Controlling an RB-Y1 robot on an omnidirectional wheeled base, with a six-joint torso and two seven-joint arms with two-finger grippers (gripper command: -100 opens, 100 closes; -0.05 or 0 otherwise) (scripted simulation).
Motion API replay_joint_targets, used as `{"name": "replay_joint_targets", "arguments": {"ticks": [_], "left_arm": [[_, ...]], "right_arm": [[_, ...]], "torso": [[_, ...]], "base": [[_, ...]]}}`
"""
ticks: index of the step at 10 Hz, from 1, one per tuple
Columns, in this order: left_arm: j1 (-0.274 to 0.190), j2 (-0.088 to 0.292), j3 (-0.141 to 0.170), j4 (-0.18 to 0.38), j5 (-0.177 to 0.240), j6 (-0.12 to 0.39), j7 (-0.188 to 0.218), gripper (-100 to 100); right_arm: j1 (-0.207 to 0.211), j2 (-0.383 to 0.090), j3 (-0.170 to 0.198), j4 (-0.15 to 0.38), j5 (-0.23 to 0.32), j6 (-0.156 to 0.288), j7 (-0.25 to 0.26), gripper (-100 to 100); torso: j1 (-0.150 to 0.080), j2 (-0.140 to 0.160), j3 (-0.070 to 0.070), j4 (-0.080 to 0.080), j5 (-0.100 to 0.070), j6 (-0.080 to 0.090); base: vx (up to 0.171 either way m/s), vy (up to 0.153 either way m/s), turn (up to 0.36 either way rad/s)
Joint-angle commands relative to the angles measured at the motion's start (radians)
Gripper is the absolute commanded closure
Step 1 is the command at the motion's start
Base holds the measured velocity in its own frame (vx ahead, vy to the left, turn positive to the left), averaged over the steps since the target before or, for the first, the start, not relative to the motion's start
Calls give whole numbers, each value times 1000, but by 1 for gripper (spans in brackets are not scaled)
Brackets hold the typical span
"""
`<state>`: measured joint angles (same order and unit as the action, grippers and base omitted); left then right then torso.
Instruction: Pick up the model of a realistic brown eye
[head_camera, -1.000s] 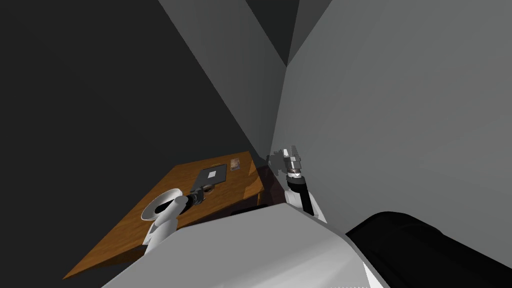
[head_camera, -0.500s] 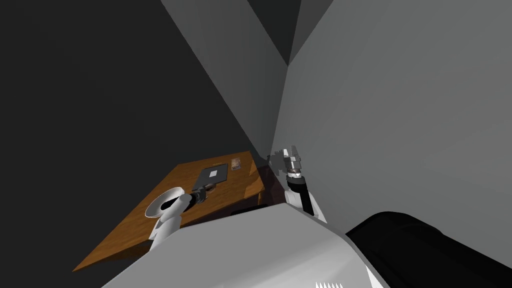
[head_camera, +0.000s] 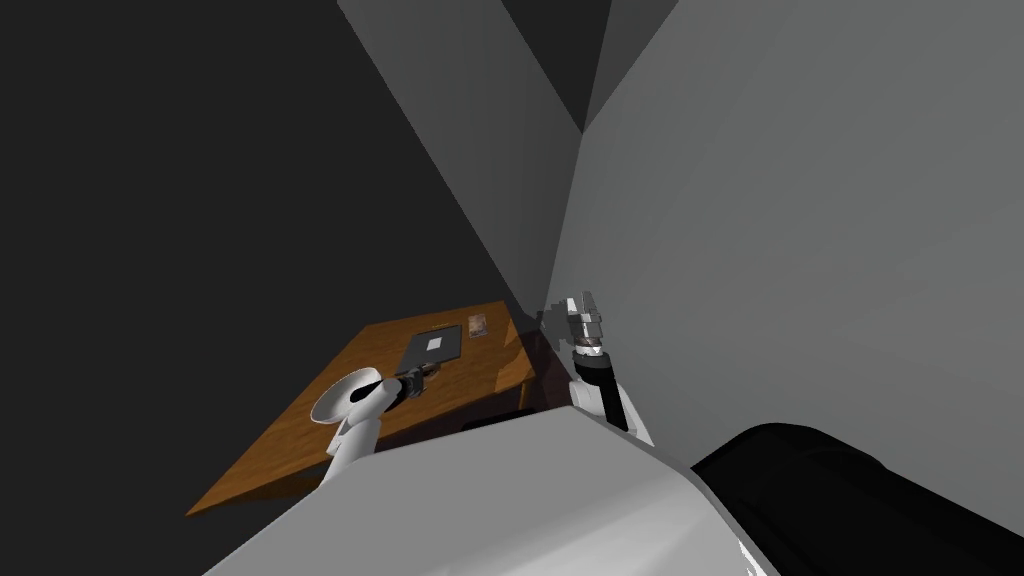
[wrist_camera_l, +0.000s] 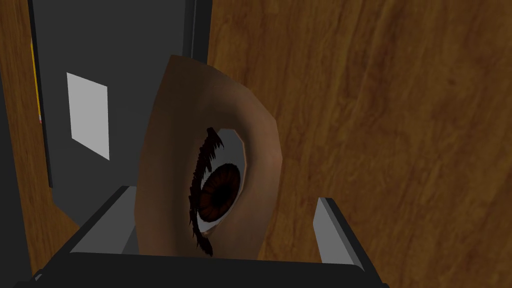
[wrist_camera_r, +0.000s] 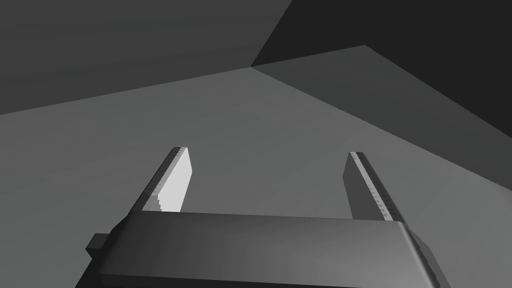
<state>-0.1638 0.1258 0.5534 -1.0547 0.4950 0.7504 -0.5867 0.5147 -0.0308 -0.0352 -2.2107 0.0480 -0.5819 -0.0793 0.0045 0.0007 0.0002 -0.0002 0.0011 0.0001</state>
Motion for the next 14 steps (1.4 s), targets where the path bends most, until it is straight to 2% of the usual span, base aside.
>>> {"name": "replay_joint_targets", "arguments": {"ticks": [1, 2, 3, 4, 5, 6, 7, 8, 10, 11, 12, 13, 14], "left_arm": [[-33, -7, -50, 42, -47, -34, 50, -100], [-33, -7, -71, 42, -47, -34, 71, -100], [-33, -7, -71, 42, -47, -34, 101, -100], [-65, -16, -117, 83, -94, -71, 130, -100], [-65, -16, -138, 83, -94, -71, 156, -100], [-65, -16, -138, 83, -94, -71, 186, -100], [-96, -25, -183, 124, -140, -108, 214, -100], [-96, -25, -205, 124, -140, -108, 240, -100], [-96, -25, -205, 124, -140, -108, 277, -100], [-128, -34, -254, 165, -186, -145, 315, -100], [-128, -34, -272, 165, -186, -145, 346, -100], [-128, -34, -272, 165, -186, -145, 363, -100], [-159, -43, -318, 207, -232, -181, 397, -100]], "right_arm": [[0, 0, 0, 0, 0, 0, 0, 0], [0, 0, 0, 0, 0, 0, 0, 0], [0, 0, 0, 0, 0, 0, 0, 0], [0, 0, 0, 0, 0, 0, 0, 0], [0, 0, 0, 0, 0, 0, 0, 0], [0, 0, 0, 0, 0, 0, 0, 0], [0, 0, 0, 0, 0, 0, 0, 0], [0, 0, 0, 0, 0, 0, 0, 0], [0, 0, 0, 0, 0, 0, 0, 0], [0, 0, 0, 0, 0, 0, 0, 0], [0, 0, 0, 0, 0, 0, 0, 0], [0, 0, 0, 0, 0, 0, 0, 0], [0, 0, 0, 0, 0, 0, 0, 0]], "torso": [[0, 0, 0, 0, 0, 0], [1, 0, 0, 0, 0, 0], [1, 0, 0, 0, 0, 0], [-1, 0, 0, 0, 0, 0], [1, 0, 0, 0, 0, 0], [1, 0, 0, 0, 0, 0], [-1, 0, 0, 0, 0, 0], [1, 0, 0, 0, 0, 0], [0, -1, -1, -1, 1, 0], [-2, -2, -1, -1, 0, 0], [0, -2, -1, -1, 0, 0], [1, -1, -1, -1, 1, 0], [0, -1, -1, -1, 1, 0]], "base": [[-18, 74, 72], [-27, 74, 48], [-11, 34, 2], [-21, 73, 92], [-22, 74, 41], [-11, 32, -10], [-30, 64, 100], [-24, 69, 36], [-3, 22, -10], [-7, 51, 90], [-20, 65, 43], [-19, 42, -5], [-21, 85, 84]]}}
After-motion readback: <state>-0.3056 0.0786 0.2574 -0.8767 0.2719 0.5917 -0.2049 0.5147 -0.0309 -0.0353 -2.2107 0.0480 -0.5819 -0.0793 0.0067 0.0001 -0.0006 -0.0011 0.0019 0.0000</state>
